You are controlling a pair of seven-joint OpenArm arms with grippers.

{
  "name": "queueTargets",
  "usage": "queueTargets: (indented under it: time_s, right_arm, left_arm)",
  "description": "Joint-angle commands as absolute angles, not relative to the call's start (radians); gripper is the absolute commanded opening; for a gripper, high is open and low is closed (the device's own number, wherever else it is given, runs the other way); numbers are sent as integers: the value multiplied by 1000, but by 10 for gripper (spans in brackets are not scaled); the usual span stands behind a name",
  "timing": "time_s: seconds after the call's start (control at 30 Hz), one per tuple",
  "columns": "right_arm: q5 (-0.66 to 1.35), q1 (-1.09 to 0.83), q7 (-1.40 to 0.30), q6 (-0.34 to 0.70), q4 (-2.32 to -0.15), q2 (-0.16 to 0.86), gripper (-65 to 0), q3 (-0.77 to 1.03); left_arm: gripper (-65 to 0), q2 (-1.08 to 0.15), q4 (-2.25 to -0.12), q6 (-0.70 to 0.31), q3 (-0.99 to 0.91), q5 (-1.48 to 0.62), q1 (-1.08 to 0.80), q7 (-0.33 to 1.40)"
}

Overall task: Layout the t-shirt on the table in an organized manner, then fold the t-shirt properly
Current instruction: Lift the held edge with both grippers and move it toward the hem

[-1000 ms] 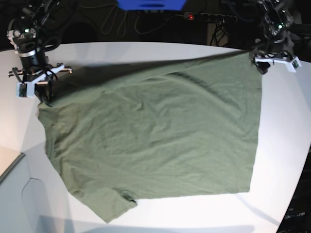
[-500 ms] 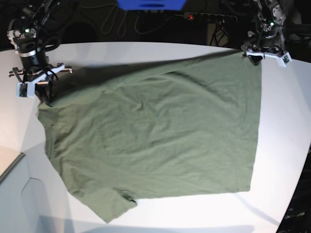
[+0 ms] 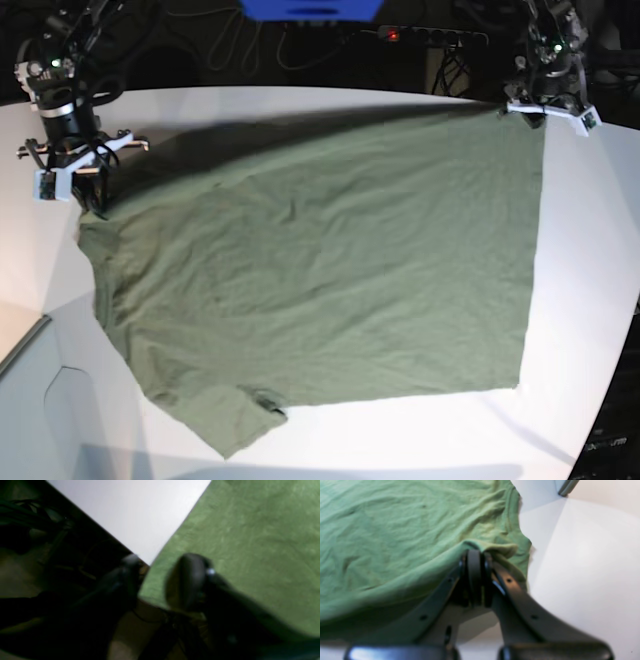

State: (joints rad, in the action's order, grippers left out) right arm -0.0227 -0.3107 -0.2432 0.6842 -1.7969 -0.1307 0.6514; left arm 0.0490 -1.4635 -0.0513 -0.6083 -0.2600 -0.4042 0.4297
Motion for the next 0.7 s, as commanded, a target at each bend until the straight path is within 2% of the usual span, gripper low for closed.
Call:
queueTargets:
  time_s: [0.0, 0.1, 0.67]
  right_arm:
    - [-7, -303, -216, 698, -1813, -127, -650, 653]
    - [-7, -302, -216, 698, -1813, -127, -650, 653]
    - [-7, -300, -216, 698, -1813, -125, -650, 653]
  left_arm:
    - [-516, 54, -1468, -105, -582, -294, -390, 455]
    - [-644, 56, -1465, -105, -581, -292, -389, 455]
    - [-650, 58, -1478, -105, -582, -298, -409, 455]
